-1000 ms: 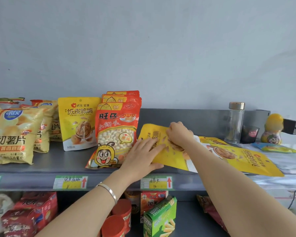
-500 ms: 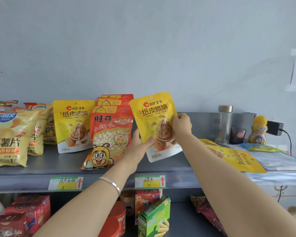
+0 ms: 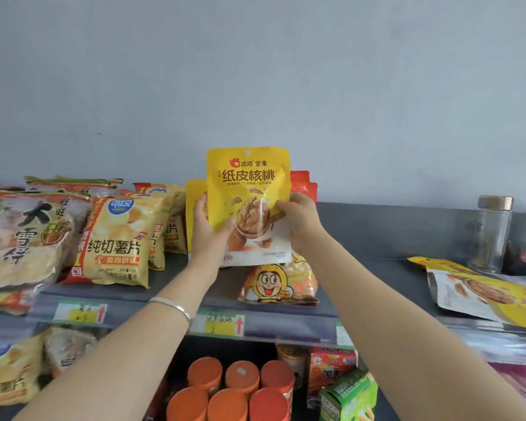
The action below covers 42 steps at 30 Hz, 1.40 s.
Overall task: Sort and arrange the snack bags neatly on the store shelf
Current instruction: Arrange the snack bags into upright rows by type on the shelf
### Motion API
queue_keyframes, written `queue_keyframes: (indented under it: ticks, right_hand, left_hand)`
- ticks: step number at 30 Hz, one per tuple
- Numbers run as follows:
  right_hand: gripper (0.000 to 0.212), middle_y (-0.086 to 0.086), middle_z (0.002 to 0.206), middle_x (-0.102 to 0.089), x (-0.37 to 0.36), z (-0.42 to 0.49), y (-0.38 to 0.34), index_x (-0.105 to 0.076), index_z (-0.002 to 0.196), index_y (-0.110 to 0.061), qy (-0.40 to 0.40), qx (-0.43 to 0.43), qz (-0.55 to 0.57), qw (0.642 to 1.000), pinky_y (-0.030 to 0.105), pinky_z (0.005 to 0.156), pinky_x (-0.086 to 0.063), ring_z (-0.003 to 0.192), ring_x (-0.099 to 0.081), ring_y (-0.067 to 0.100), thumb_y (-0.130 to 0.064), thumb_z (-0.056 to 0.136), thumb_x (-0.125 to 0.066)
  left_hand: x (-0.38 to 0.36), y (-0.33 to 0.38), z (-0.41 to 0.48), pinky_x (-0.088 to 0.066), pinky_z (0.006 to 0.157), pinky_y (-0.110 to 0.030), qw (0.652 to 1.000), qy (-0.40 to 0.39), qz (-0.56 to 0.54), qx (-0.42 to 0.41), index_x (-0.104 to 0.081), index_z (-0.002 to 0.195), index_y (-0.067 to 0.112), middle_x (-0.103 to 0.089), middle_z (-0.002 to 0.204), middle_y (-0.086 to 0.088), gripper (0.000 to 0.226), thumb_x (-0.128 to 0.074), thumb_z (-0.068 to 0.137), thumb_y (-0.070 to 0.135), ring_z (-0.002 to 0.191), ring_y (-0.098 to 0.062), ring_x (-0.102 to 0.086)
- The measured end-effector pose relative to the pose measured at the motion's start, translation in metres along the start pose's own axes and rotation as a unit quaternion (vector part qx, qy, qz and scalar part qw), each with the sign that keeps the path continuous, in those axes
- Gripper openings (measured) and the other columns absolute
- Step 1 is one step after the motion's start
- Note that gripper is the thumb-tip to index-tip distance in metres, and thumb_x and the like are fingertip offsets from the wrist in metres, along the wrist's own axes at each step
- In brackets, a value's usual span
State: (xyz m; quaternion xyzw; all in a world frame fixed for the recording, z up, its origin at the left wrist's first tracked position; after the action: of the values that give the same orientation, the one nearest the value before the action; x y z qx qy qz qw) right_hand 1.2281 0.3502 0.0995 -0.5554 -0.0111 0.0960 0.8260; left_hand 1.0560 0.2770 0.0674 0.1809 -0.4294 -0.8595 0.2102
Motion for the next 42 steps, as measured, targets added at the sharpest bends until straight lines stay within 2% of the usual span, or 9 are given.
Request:
queue_keyframes:
  ticks: [4, 7, 10, 14, 18, 23, 31, 35, 42]
  right_hand:
    - [0.023, 0.009, 0.078, -0.057, -0.071, -0.004, 0.019, -0.051, 0.096, -0.011, 0.012, -0.017, -0.005, 1.000, 0.027, 0.058, -0.040, 0.065, -0.052, 0.021, 0.006, 0.088, -0.038]
    - [0.023, 0.007, 0.093, -0.054, -0.105, -0.006, 0.045, -0.050, 0.104, -0.012, 0.031, -0.031, -0.011, 0.999, 0.028, 0.061, -0.040, 0.078, -0.049, 0.019, 0.001, 0.093, -0.036]
    - [0.024, 0.004, 0.093, -0.052, -0.119, -0.011, 0.074, -0.048, 0.113, -0.011, 0.051, -0.061, -0.017, 0.997, 0.025, 0.058, -0.040, 0.073, -0.047, 0.012, -0.001, 0.096, -0.033]
    - [0.033, 0.013, 0.111, -0.055, -0.114, -0.008, 0.094, -0.041, 0.118, -0.013, 0.102, -0.077, -0.020, 0.992, 0.034, 0.073, -0.047, 0.093, -0.053, 0.023, 0.003, 0.091, -0.029]
    - [0.036, 0.012, 0.114, -0.053, -0.110, -0.003, 0.094, -0.035, 0.117, -0.016, 0.120, -0.071, -0.064, 0.988, 0.043, 0.088, -0.051, 0.104, -0.054, 0.029, 0.005, 0.089, -0.031]
    - [0.049, 0.012, 0.126, -0.052, -0.114, -0.006, 0.098, -0.027, 0.138, -0.018, 0.108, -0.083, -0.171, 0.976, 0.038, 0.082, -0.050, 0.108, -0.054, 0.031, -0.004, 0.093, -0.040]
    - [0.077, 0.018, 0.153, -0.020, -0.119, -0.018, 0.094, 0.000, 0.153, -0.012, 0.087, -0.060, -0.299, 0.948, 0.041, 0.108, -0.036, 0.135, -0.033, 0.036, -0.014, 0.096, -0.050]
    - [0.072, 0.017, 0.150, -0.024, -0.118, -0.024, 0.084, -0.005, 0.153, -0.009, 0.062, -0.015, -0.376, 0.925, 0.042, 0.105, -0.039, 0.131, -0.037, 0.036, -0.017, 0.097, -0.049]
    - [0.055, 0.014, 0.136, -0.041, -0.113, -0.036, 0.054, -0.030, 0.147, -0.010, 0.069, 0.120, -0.429, 0.893, 0.044, 0.096, -0.043, 0.118, -0.046, 0.035, -0.009, 0.094, -0.045]
  left_hand:
    - [0.061, -0.001, 0.022, -0.035, 0.108, -0.038, 0.984, 0.053, 0.167, -0.043, -0.023, 0.147, 0.024, -0.035, 0.141, -0.011, 0.081, -0.068, 0.083, 0.006, 0.130, -0.026, -0.040]
    - [0.079, -0.026, 0.025, -0.022, 0.111, -0.035, 0.971, 0.003, 0.237, -0.013, -0.014, 0.150, 0.026, -0.021, 0.148, -0.015, 0.096, -0.075, 0.077, 0.010, 0.139, -0.026, -0.022]
    - [0.086, -0.054, 0.026, -0.022, 0.110, -0.031, 0.964, -0.031, 0.262, 0.019, -0.010, 0.151, 0.027, -0.015, 0.151, -0.014, 0.101, -0.076, 0.077, 0.011, 0.140, -0.024, -0.020]
    - [0.077, -0.066, 0.034, -0.016, 0.113, -0.032, 0.952, -0.050, 0.302, -0.014, -0.013, 0.150, 0.026, -0.006, 0.153, -0.017, 0.098, -0.075, 0.077, 0.008, 0.144, -0.027, -0.009]
    - [0.060, -0.073, 0.036, -0.017, 0.113, -0.036, 0.938, -0.077, 0.337, -0.035, -0.013, 0.150, 0.026, -0.009, 0.153, -0.017, 0.094, -0.072, 0.079, 0.011, 0.141, -0.034, -0.014]
    - [0.061, -0.086, 0.037, -0.019, 0.113, -0.041, 0.930, -0.093, 0.356, -0.010, -0.013, 0.150, 0.028, -0.009, 0.155, -0.017, 0.087, -0.069, 0.083, 0.018, 0.141, -0.037, -0.012]
    - [0.065, -0.093, 0.039, -0.028, 0.108, -0.046, 0.922, -0.094, 0.377, 0.009, -0.016, 0.150, 0.025, -0.016, 0.152, -0.018, 0.081, -0.066, 0.085, 0.023, 0.137, -0.041, -0.022]
    - [0.068, -0.079, 0.038, -0.026, 0.109, -0.048, 0.919, -0.053, 0.390, -0.023, -0.031, 0.145, 0.020, -0.014, 0.154, -0.018, 0.070, -0.066, 0.085, 0.020, 0.139, -0.040, -0.017]
    - [0.051, -0.048, 0.022, -0.039, 0.094, -0.054, 0.890, -0.053, 0.423, -0.162, -0.057, 0.126, 0.013, -0.041, 0.139, -0.021, 0.051, -0.073, 0.078, 0.015, 0.126, -0.045, -0.038]
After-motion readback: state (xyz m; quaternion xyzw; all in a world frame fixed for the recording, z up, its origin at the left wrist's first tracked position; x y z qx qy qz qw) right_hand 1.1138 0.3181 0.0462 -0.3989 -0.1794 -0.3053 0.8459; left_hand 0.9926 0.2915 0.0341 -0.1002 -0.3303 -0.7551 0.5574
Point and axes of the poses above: each hand's wrist, its own z-axis towards the middle knuckle, its own x-axis out of the back of the hand, y = z × x, the point moved 8 cm from there along z, towards the middle knuckle
